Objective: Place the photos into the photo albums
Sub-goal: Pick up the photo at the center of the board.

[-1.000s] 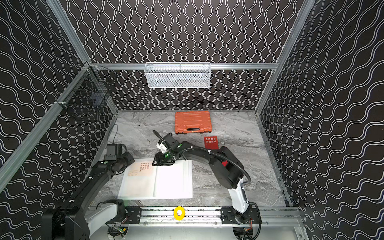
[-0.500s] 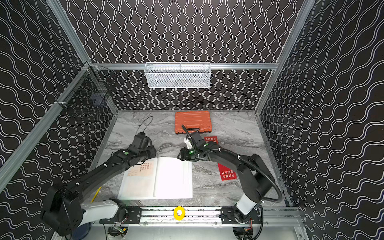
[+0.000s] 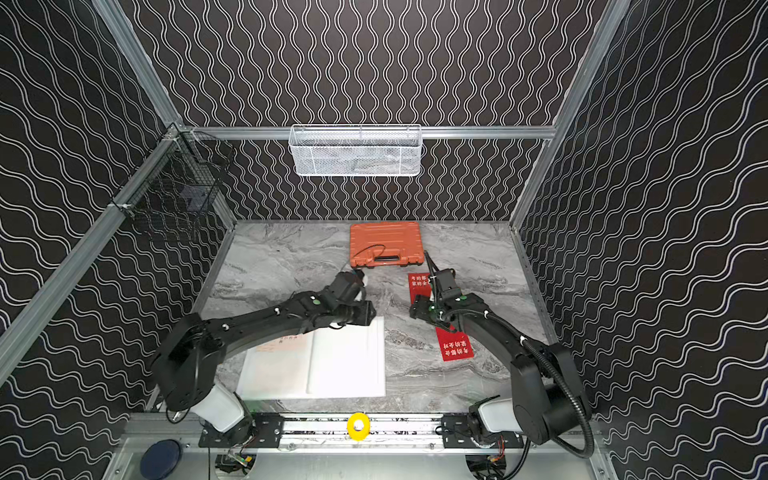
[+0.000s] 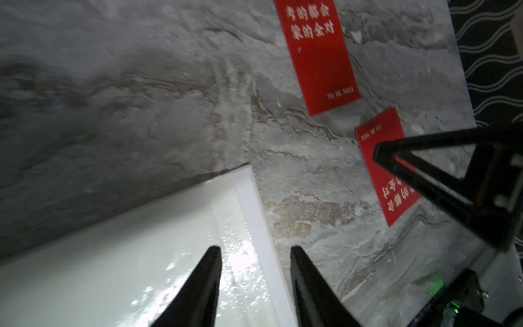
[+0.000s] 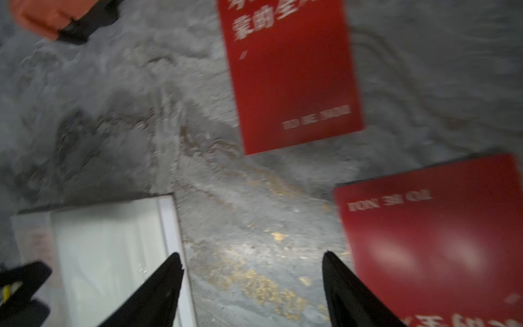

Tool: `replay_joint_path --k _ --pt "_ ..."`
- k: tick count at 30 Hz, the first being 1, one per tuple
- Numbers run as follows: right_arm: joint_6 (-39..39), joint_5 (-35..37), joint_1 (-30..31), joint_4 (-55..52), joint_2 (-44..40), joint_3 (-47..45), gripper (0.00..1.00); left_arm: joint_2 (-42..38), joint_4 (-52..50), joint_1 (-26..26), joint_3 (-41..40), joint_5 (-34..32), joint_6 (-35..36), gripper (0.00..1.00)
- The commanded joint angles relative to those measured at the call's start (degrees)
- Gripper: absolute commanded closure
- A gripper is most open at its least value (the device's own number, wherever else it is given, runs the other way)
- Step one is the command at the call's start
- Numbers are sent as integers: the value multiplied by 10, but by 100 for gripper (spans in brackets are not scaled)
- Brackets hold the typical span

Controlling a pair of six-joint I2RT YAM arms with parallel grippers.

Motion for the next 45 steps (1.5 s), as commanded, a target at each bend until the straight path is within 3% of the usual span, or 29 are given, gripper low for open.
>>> replay_joint_path --k 1,10,15,33,45 --pt "20 47 -29 -12 -13 -17 15 36 35 -21 24 68 7 54" --pt "13 41 -146 22 -13 -45 13 93 61 -67 42 96 -12 53" --pt "5 38 -172 30 7 -39 13 108 78 -80 37 108 -27 49" --pt "3 -23 -168 49 4 -114 15 153 54 -96 81 82 -40 50" --pt "41 -31 -78 19 -58 -134 17 207 47 -91 128 101 -63 54"
